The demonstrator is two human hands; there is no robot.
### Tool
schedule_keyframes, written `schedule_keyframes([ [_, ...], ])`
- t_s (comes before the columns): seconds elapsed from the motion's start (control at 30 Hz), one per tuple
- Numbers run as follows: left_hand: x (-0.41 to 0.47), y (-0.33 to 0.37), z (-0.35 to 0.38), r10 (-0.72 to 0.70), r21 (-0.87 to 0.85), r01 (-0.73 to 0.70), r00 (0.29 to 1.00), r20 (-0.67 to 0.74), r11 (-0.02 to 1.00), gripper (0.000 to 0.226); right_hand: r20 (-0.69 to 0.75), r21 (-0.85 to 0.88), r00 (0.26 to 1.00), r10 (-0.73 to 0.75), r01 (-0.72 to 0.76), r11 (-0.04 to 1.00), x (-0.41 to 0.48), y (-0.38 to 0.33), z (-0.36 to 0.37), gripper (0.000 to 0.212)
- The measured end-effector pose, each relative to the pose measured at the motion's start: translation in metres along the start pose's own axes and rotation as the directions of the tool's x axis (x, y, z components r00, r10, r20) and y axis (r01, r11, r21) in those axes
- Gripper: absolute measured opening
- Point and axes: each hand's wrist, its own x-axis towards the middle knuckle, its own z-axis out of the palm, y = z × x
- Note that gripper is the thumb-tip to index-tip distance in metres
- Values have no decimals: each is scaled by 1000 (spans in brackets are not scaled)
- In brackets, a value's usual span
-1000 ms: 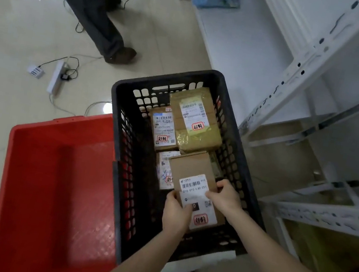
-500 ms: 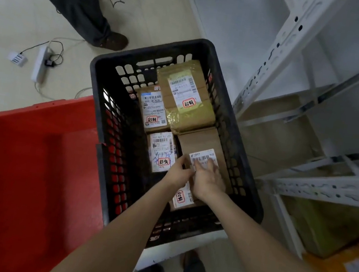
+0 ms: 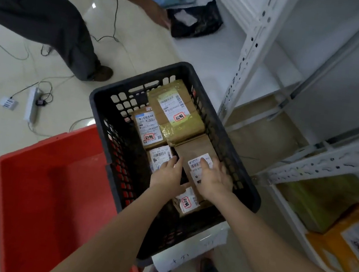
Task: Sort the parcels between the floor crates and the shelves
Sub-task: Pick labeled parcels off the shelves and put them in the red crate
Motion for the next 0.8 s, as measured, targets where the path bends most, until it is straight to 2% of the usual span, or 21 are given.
schedule_keyframes([
  [0.17, -24, 14, -28, 180, 179, -172, 983, -27, 969, 102, -70, 82, 993, 97, -91, 992, -40, -1, -14, 88],
  [0.3, -45, 35, -42, 268, 255, -255, 963, -16, 933, 107, -153, 175, 977, 149, -122, 977, -79, 9, -16, 83],
  [0.47, -74, 85, -48, 415, 365, -373, 909, -39, 853, 98, -268, 275, 915, 303, -229, 934, -133, 46, -15, 79],
  [0.57, -102, 125, -45, 523, 410, -465, 852, -35, 785, 95, -309, 331, 859, 408, -304, 893, -174, 73, -17, 78],
  [0.73, -167, 198, -18, 701, 510, -596, 713, -20, 620, 81, -335, 410, 775, 536, -392, 823, -260, 127, -9, 75],
  [0.8, -200, 226, -3, 742, 544, -628, 670, 12, 557, 84, -343, 436, 735, 585, -428, 792, -301, 149, -1, 72],
])
